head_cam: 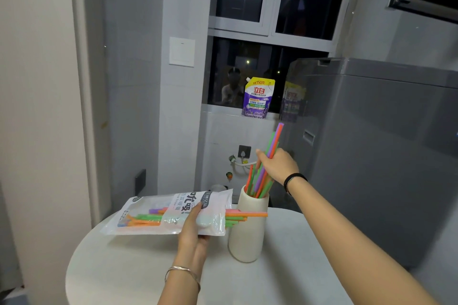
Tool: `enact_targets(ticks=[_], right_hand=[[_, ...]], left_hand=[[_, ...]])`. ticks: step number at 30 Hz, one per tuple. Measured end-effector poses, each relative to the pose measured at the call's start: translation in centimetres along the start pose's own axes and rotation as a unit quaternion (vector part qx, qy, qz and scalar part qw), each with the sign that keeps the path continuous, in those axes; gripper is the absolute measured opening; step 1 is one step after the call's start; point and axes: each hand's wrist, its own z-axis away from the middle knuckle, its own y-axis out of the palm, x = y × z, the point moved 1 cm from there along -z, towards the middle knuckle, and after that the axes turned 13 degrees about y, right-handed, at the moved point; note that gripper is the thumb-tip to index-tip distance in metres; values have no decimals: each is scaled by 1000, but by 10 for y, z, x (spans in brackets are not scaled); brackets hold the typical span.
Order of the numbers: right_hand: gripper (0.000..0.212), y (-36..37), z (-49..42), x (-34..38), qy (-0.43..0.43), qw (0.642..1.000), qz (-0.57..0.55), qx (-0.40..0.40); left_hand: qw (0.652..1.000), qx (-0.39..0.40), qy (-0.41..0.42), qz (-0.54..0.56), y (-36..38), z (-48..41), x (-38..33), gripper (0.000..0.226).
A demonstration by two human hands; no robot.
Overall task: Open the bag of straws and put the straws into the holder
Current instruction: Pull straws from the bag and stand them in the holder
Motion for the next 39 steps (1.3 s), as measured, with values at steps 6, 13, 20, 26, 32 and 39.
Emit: enact_targets(ticks=[6,13,20,26,32,39], right_hand=[[18,21,-7,-19,7,1000,0,15],[22,23,-2,-29,-11,988,-156,-2],[43,22,5,-25,-116,986,-107,-58],[49,28,8,-30,-128,981,147,7],[21,34,58,-27,-105,936,-301,-150],[33,83,99,-32,201,799,-562,76]], left_hand=[[1000,1,3,-6,0,-2,-1,51],[1000,-3,0,-8,1,0,-3,51],[1000,-10,-2,-4,3,4,-4,52],[1000,-10,-5,-13,4,6,-5,51],[1000,-8,11,-16,6,6,-7,51],[988,-12,121,-94,9,10,-13,48]])
